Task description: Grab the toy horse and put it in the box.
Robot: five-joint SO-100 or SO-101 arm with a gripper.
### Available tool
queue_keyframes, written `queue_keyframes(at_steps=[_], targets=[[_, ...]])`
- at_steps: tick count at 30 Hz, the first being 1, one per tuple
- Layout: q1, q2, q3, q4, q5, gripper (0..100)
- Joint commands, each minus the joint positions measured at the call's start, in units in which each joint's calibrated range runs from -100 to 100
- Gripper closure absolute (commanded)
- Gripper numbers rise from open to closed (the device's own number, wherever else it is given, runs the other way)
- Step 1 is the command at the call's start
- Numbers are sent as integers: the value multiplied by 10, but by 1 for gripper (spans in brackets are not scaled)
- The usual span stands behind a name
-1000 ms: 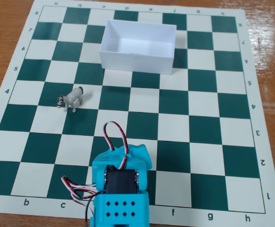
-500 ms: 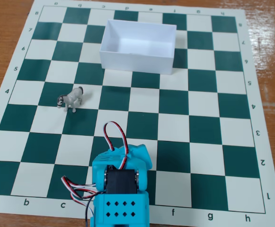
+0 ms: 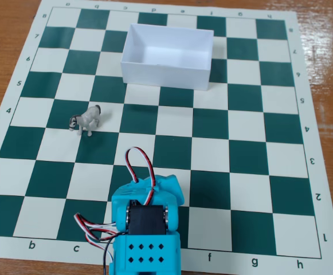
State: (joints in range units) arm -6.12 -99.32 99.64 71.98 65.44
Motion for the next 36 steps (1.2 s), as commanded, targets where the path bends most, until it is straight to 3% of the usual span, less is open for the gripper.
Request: queue_keyframes(at_steps=[1, 15, 19, 23, 26, 28, 33, 36], targets=[[6, -2, 4, 2, 1, 100], [5, -2, 4, 2, 1, 100], [11, -2, 4, 20, -60, 100], [36, 0, -30, 19, -67, 100], [22, 100, -143, -99, -217, 100], [6, 199, -236, -138, -278, 98], [-67, 479, -505, -95, -416, 88], [-95, 622, -616, -93, -480, 87]])
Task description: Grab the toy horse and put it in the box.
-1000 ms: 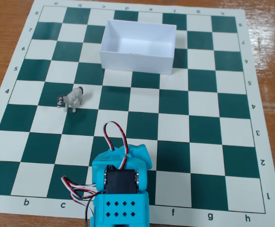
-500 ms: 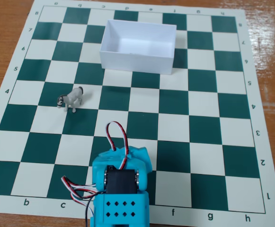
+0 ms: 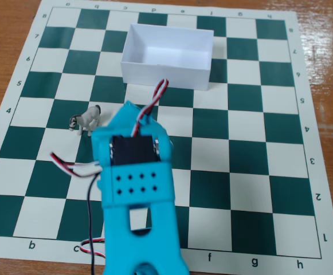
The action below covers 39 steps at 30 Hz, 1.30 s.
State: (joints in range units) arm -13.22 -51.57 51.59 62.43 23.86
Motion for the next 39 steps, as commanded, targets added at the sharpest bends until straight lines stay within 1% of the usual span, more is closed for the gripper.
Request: queue_keyframes(at_steps=[1, 3, 6, 9, 14, 20, 28, 32, 33, 35, 39], targets=[[-29, 185, -160, -2, -81, 87], [-39, 256, -207, -15, -114, 83], [-50, 336, -260, -34, -141, 78], [-60, 404, -280, -63, -142, 76], [-79, 493, -318, -80, -139, 76], [-107, 581, -391, -73, -138, 76], [-115, 679, -456, -69, -134, 76], [-116, 716, -487, -48, -136, 76], [-116, 722, -489, -46, -136, 82], [-116, 729, -494, -45, -136, 100], [-113, 725, -496, -44, -131, 100]])
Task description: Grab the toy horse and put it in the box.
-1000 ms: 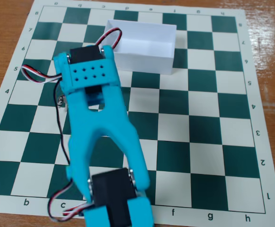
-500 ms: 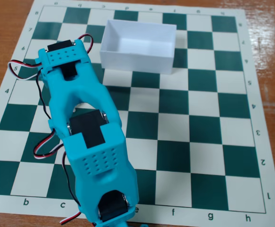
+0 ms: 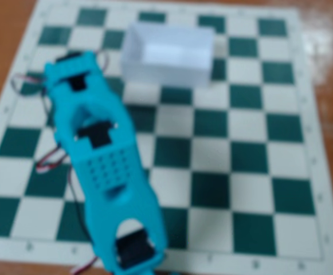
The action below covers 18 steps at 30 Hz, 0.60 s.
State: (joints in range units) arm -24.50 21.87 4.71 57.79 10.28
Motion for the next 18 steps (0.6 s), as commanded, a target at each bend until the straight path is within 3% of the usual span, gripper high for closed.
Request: queue_keyframes(at_steps=[1, 8, 13, 18], targets=[[2, -17, -28, 2, 11, 100], [45, -144, 5, -65, 107, 100], [102, -247, 85, -212, 239, 100], [166, -199, 74, -324, 309, 100]])
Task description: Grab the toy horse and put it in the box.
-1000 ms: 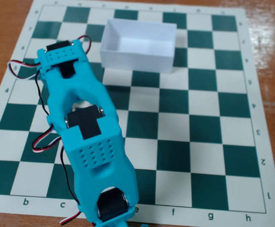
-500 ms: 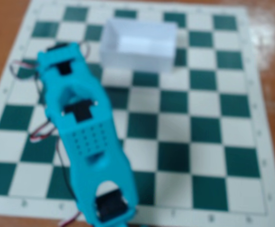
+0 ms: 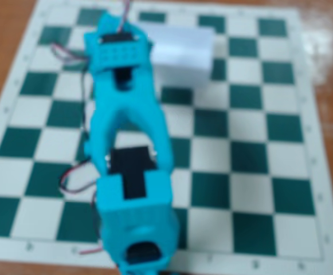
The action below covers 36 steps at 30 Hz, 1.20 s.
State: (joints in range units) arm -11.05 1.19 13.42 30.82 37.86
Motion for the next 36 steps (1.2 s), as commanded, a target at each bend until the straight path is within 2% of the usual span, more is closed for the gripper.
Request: queue_keyframes(at_steps=[1, 4, 13, 17, 21, 23, 24, 27, 30, 36], targets=[[41, 24, -15, -79, 47, 100], [61, 92, -45, -156, 71, 100], [82, 261, -222, -177, 69, 100], [83, 284, -236, -177, 68, 87], [85, 287, -236, -175, 68, 85], [87, 291, -238, -178, 66, 79], [87, 292, -240, -178, 64, 78], [88, 269, -238, -135, 62, 79], [88, 188, -191, -44, 44, 100], [83, -62, 77, 87, 37, 100]])
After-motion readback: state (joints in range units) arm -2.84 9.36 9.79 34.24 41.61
